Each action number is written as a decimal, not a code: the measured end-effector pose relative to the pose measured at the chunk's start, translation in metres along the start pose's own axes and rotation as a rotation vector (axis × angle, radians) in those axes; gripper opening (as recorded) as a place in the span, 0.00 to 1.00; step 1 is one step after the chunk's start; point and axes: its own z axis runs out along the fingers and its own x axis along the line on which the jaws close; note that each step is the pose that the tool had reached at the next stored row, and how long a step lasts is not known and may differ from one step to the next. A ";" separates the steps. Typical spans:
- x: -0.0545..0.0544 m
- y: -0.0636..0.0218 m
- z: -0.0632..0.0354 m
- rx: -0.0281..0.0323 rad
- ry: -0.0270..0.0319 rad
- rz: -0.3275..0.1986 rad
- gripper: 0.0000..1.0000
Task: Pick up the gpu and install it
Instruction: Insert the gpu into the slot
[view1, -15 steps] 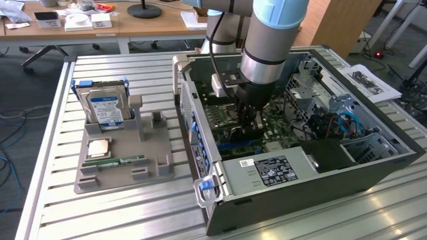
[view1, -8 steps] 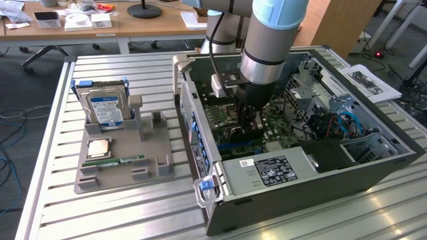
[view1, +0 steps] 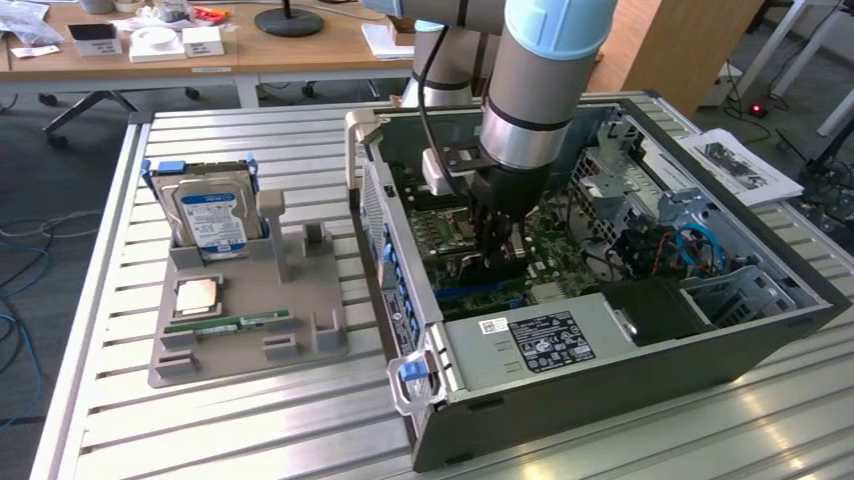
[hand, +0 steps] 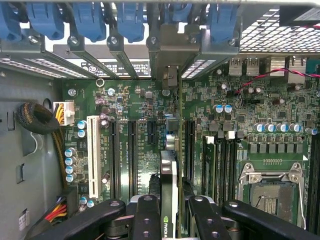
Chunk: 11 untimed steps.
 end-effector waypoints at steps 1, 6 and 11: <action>0.000 0.0000 0.0000 -0.0001 0.0000 0.000 0.27; 0.000 0.0000 0.0000 -0.0001 0.0000 0.000 0.27; 0.000 0.0000 0.0000 -0.0001 0.0000 0.000 0.27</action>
